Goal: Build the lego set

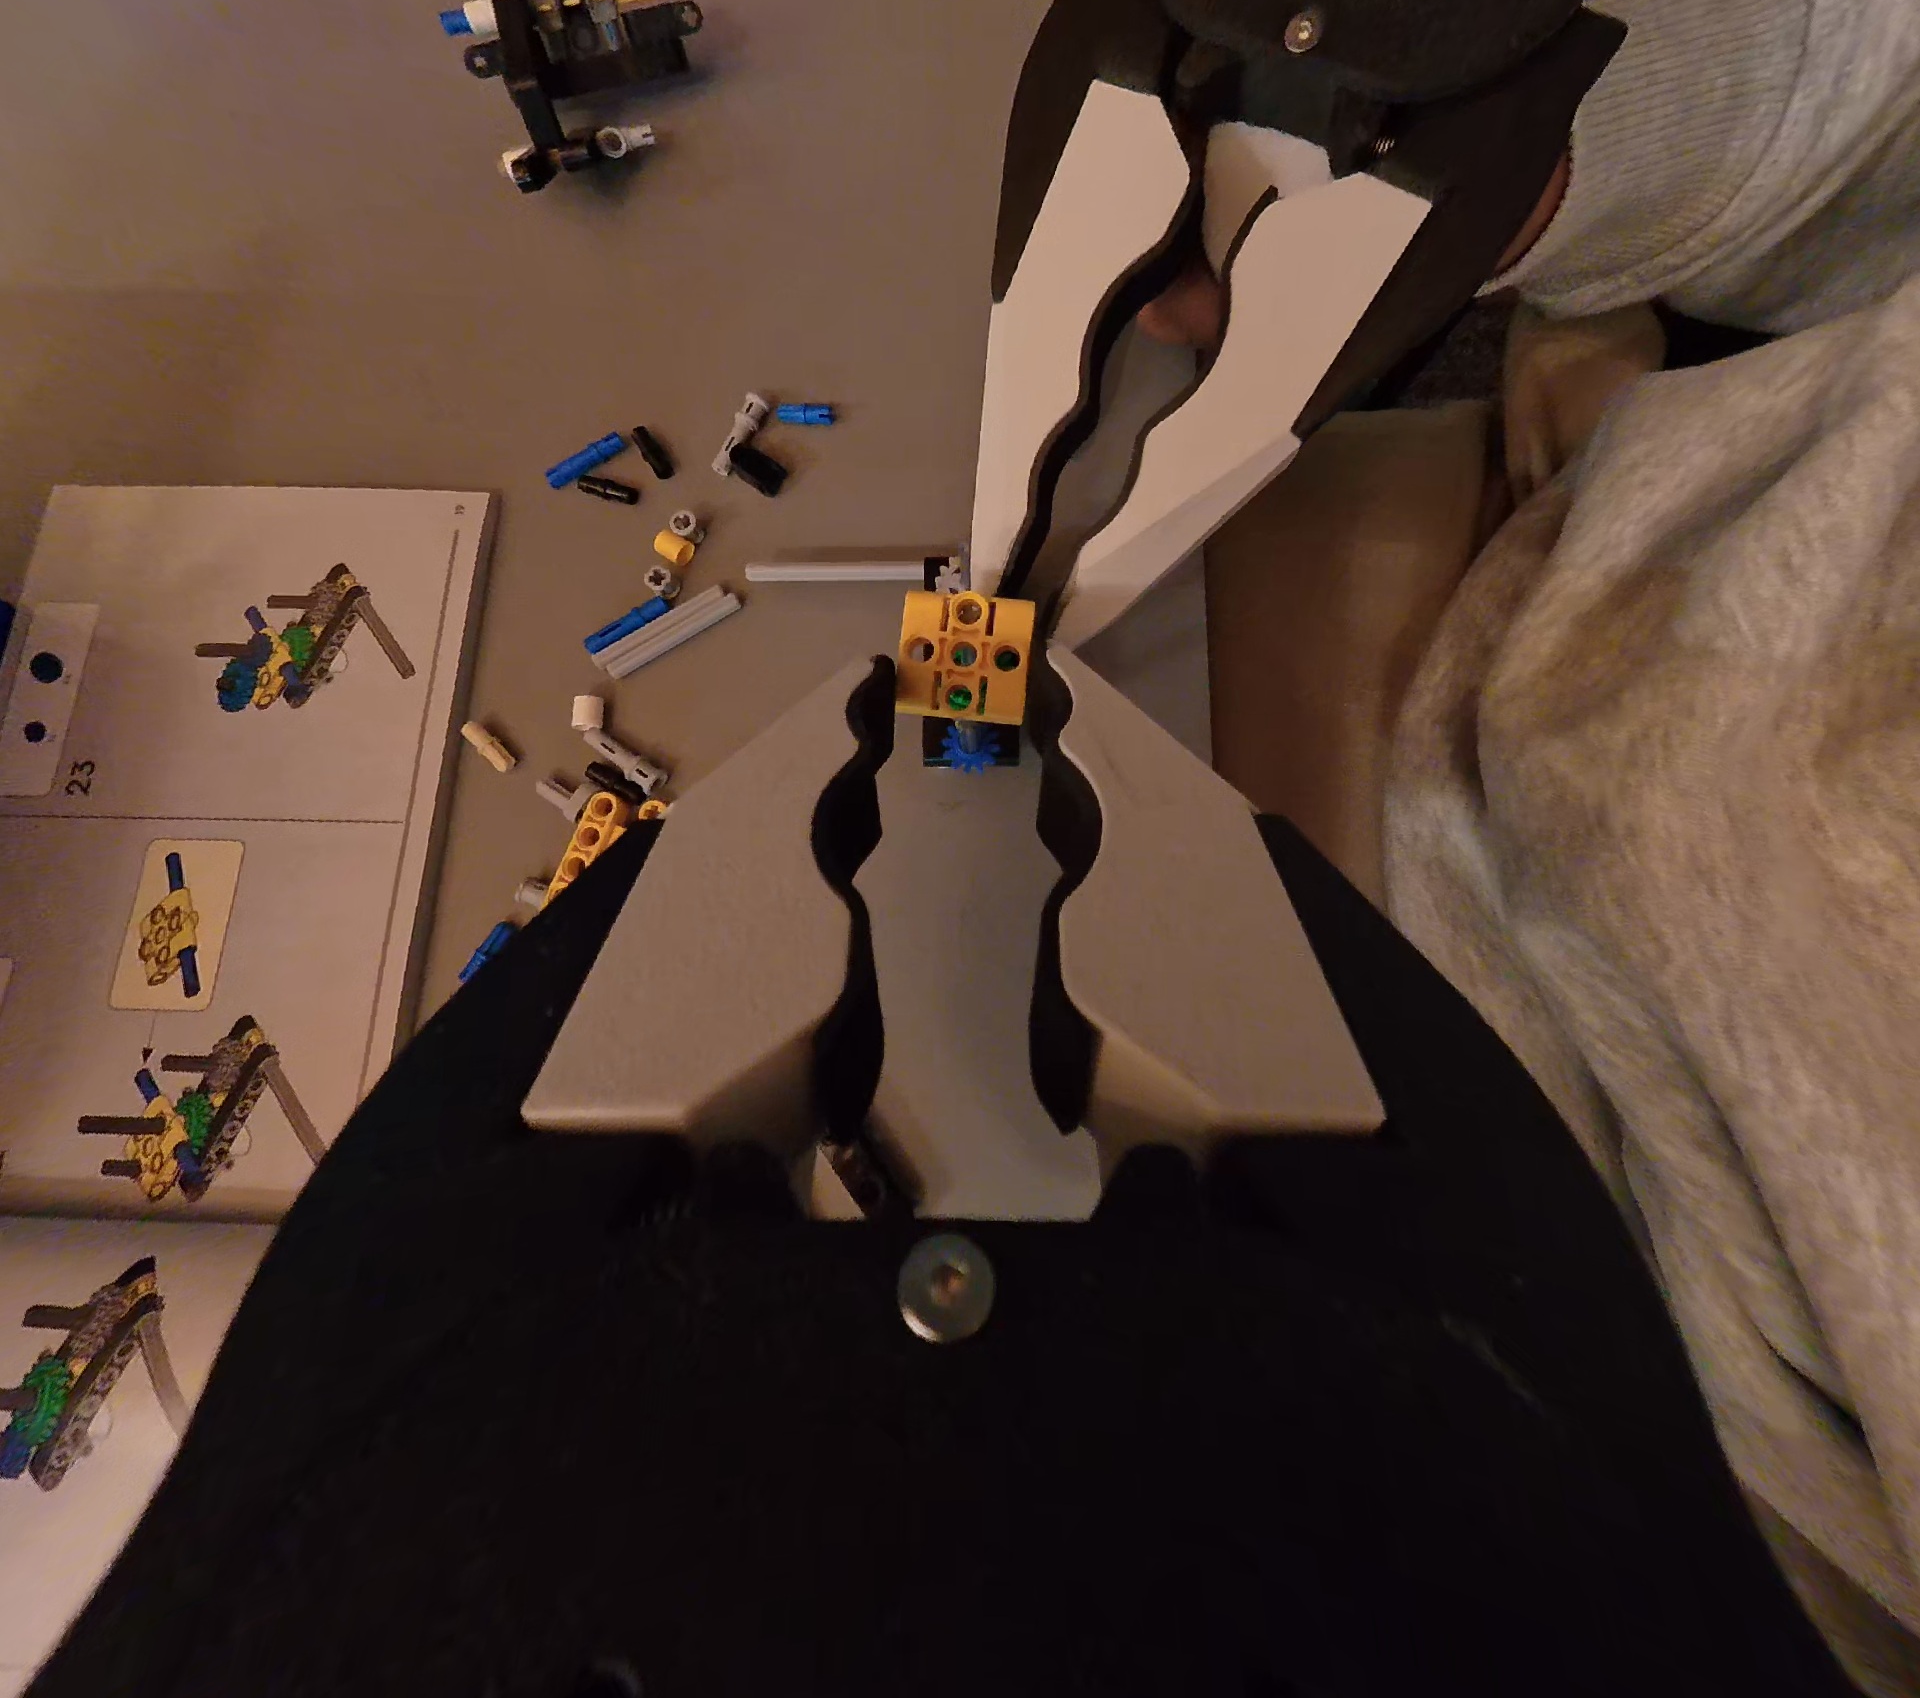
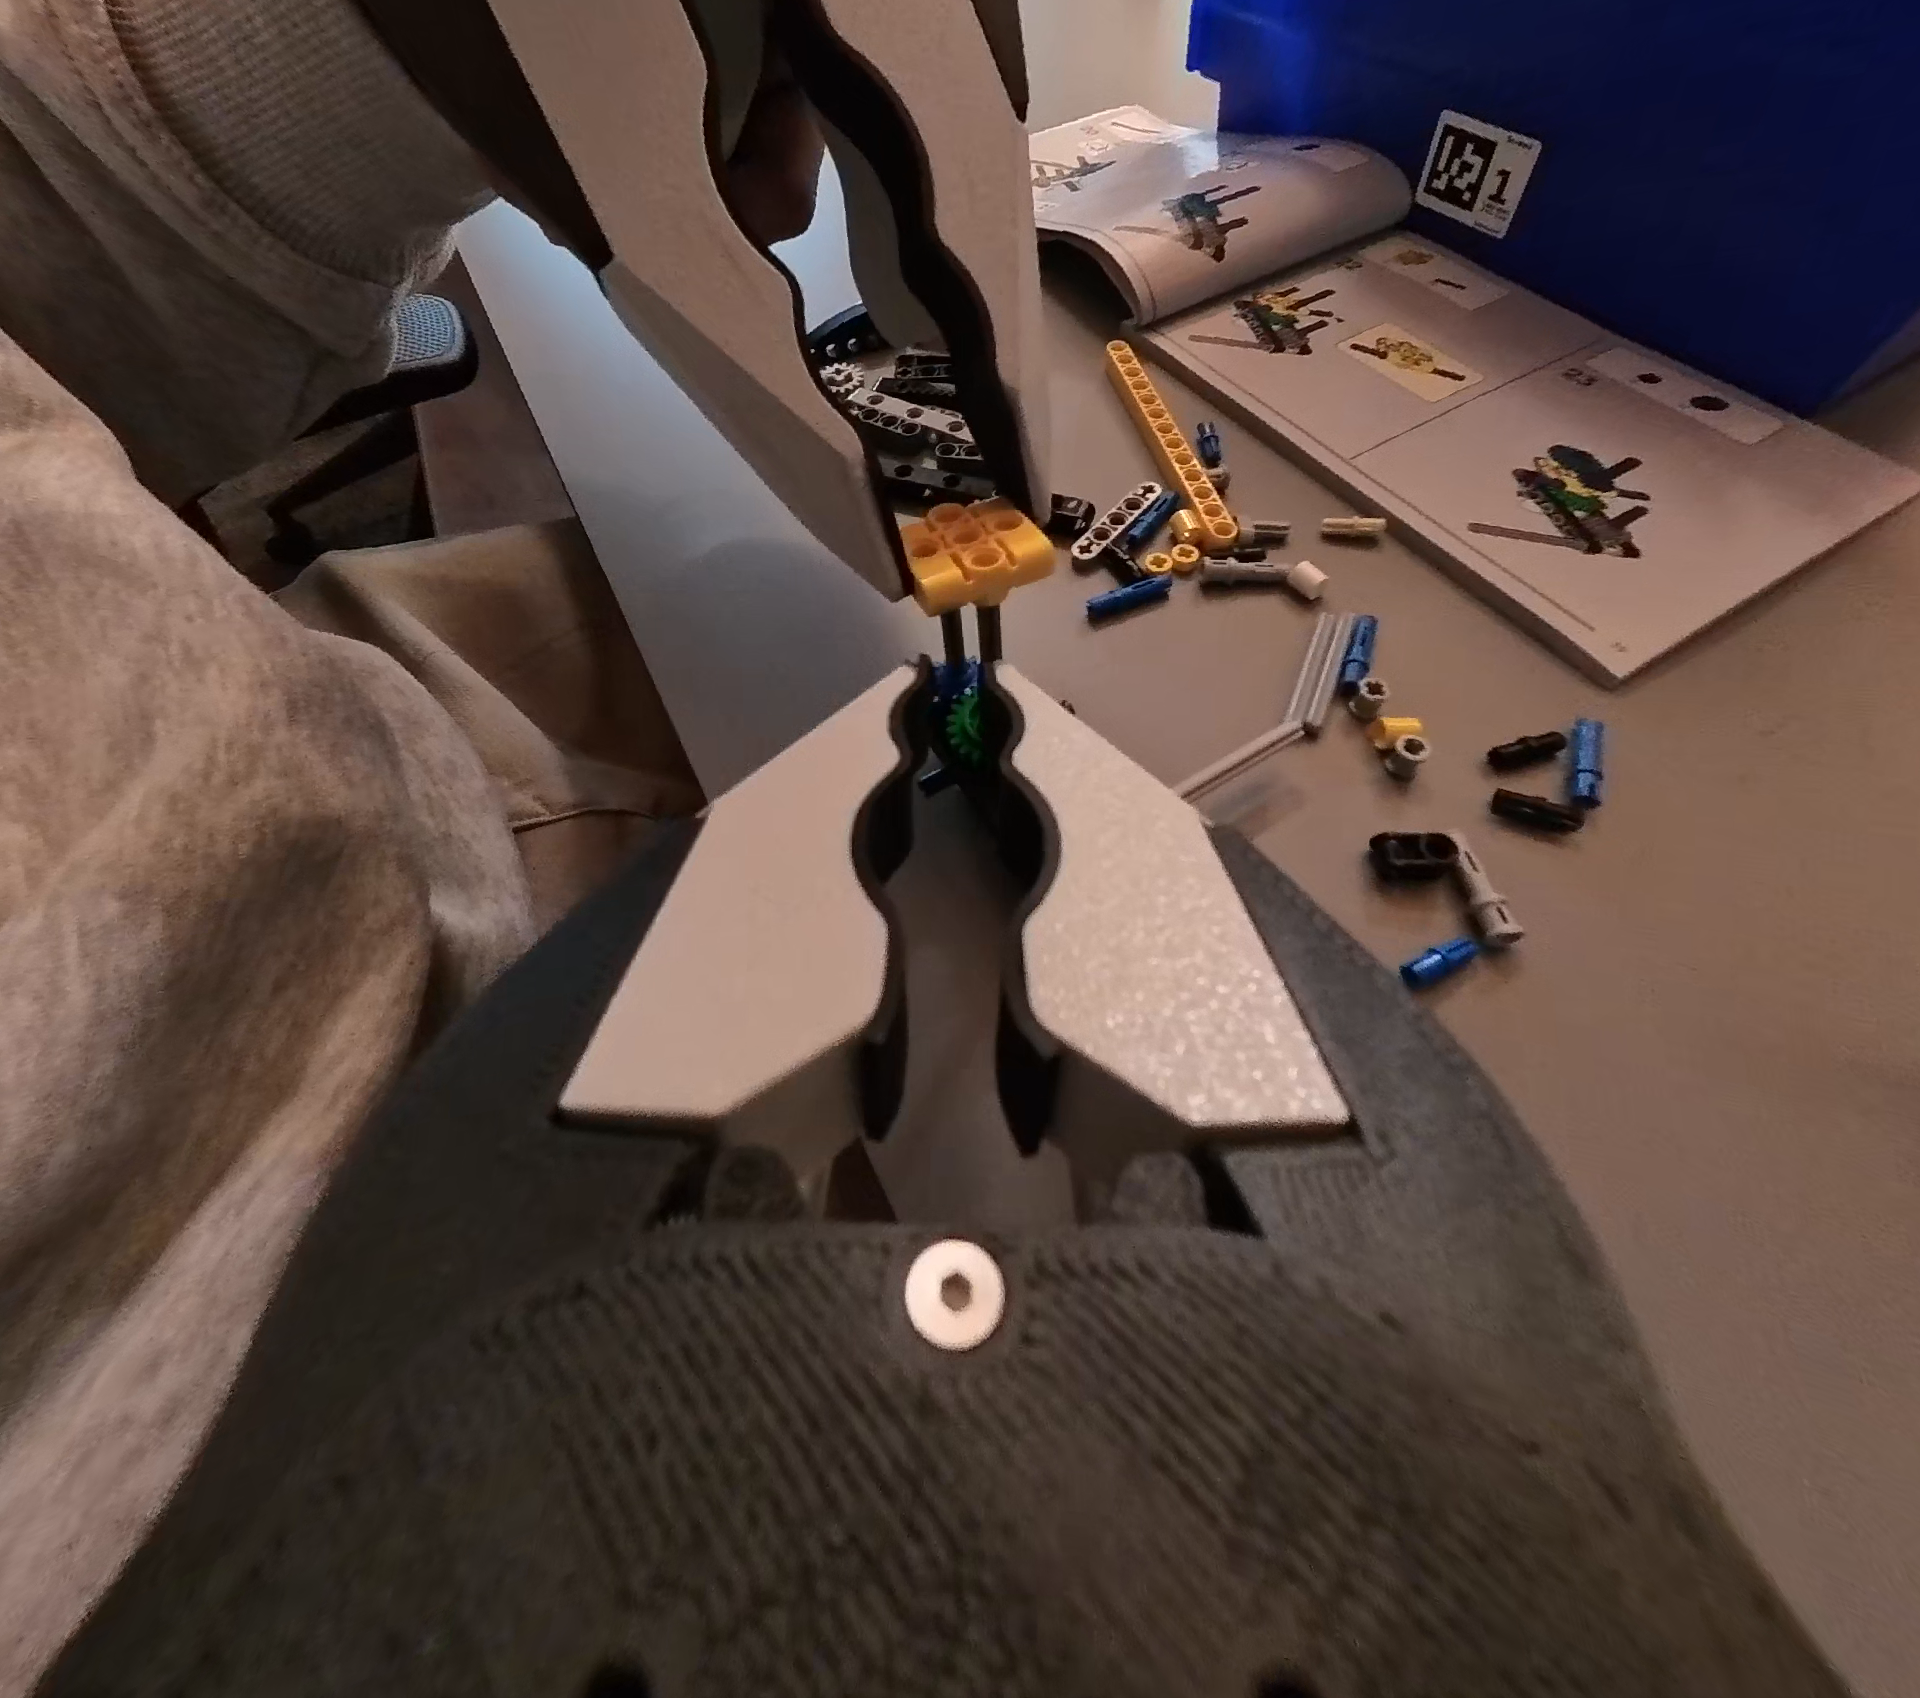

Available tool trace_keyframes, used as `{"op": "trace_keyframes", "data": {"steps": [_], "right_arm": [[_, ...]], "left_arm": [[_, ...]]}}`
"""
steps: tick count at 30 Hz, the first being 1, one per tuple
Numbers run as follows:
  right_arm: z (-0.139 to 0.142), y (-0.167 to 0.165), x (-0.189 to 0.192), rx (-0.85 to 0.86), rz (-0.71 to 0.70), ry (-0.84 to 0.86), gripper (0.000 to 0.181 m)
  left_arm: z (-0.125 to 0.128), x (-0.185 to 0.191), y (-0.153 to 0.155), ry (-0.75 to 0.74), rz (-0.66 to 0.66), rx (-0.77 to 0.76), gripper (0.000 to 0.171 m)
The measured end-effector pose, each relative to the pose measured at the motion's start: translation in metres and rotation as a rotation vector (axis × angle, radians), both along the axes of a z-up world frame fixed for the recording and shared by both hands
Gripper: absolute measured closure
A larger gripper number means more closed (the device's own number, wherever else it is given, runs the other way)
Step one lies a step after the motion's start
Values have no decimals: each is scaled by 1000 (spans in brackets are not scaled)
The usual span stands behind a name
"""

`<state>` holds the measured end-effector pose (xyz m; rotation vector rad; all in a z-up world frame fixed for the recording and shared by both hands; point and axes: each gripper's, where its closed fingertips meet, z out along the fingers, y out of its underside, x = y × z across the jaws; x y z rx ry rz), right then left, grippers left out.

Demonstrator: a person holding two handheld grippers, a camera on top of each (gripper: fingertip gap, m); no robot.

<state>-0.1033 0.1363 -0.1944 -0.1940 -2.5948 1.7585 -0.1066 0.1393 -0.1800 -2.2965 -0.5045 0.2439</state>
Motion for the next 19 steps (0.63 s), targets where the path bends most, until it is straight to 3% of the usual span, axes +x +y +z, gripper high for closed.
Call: {"op": "trace_keyframes", "data": {"steps": [6, 13, 19], "right_arm": [[4, 1, 0, -20, 5, -2, 168], [36, 4, 6, -177, 31, 48, 161], [35, 0, 13, -174, 64, 77, 155]], "left_arm": [[0, 1, 0, -2, -1, -6, 147], [0, 1, 0, -2, -1, -8, 147], [0, 2, 0, -3, -1, -12, 147]]}}
